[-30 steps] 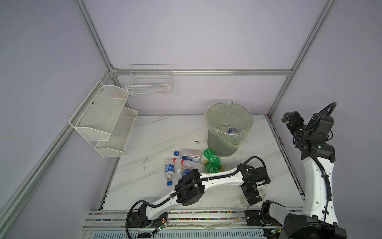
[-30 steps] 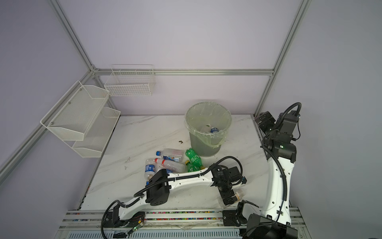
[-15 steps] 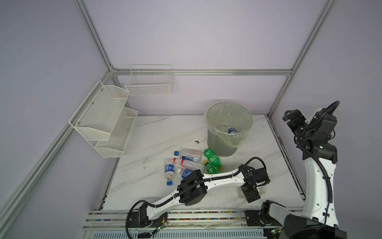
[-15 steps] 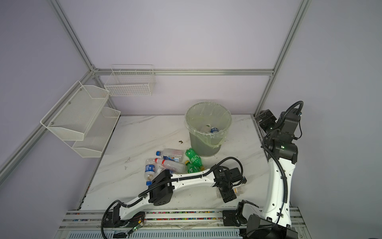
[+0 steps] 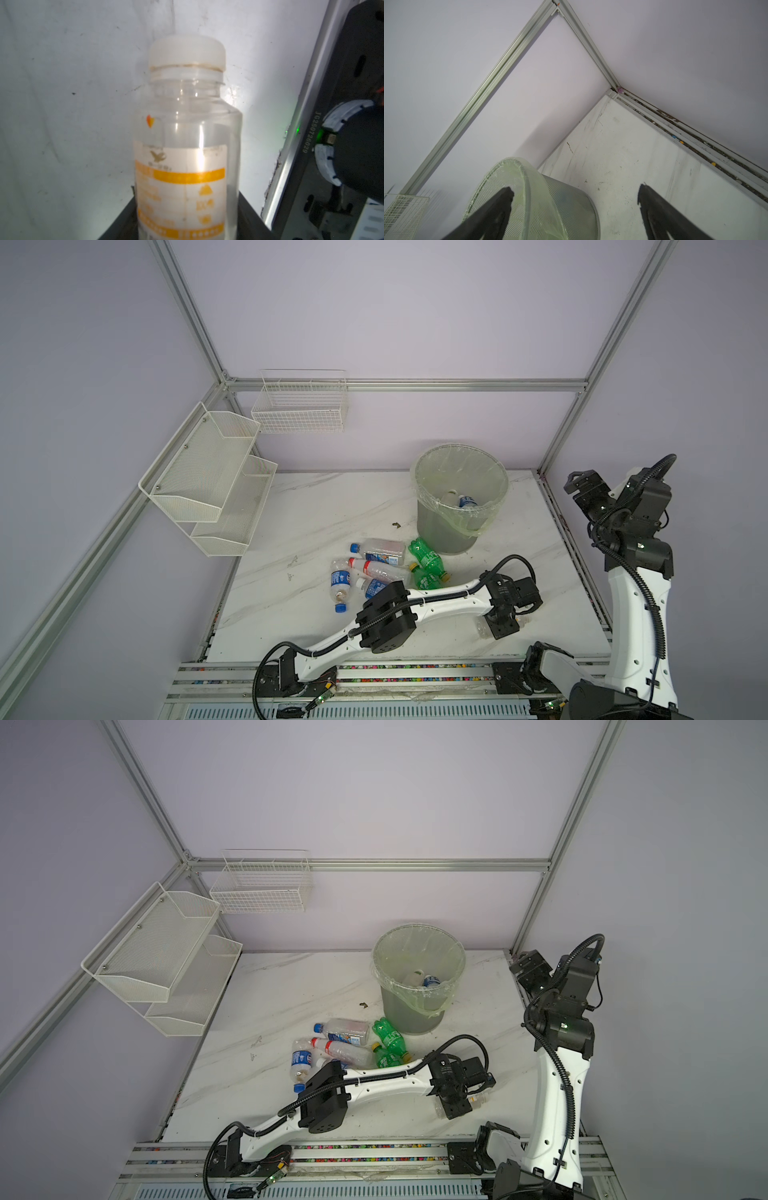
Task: Throw the plastic bottles in the bin
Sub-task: Pick up the plastic bottle from the bottom-right of the table.
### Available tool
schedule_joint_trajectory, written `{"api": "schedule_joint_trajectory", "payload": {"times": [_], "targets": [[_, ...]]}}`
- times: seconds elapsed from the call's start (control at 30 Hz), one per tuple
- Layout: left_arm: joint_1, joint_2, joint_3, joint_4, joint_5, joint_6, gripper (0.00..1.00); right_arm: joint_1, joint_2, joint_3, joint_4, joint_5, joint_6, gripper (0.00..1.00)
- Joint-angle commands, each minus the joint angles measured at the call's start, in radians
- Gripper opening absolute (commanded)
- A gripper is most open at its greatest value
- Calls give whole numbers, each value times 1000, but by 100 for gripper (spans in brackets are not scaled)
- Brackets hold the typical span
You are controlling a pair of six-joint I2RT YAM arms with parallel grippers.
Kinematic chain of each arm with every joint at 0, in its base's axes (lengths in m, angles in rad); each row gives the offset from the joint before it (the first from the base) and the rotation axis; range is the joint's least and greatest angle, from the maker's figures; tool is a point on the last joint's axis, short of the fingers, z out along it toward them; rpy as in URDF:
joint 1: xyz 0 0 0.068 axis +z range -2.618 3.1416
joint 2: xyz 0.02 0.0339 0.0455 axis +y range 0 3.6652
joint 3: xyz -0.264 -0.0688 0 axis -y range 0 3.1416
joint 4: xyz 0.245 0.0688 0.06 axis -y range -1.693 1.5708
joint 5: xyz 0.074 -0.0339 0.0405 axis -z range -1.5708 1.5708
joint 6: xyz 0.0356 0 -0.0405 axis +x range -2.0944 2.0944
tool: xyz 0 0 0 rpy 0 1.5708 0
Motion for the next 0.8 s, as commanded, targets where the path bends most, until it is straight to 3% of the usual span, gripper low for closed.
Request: {"api": "schedule_joint_trajectory", "payload": {"times": [0.0, 0.07, 0.17, 0.6, 0.77], "targets": [[14, -75, -16, -4, -104, -25, 40, 3, -3, -40, 7, 11, -21, 97], [20, -109, -39, -2, -130, -29, 40, -3, -3, -65, 6, 9, -24, 97], [33, -164, -74, 9, -142, -41, 30, -12, -21, -107, 9, 14, -24, 97], [85, -330, -103, 34, -192, -50, 30, -43, 8, -291, 182, -1, 25, 97], [90, -375, -83, 32, -168, -52, 30, -45, -52, -389, 288, -16, 62, 97]]}}
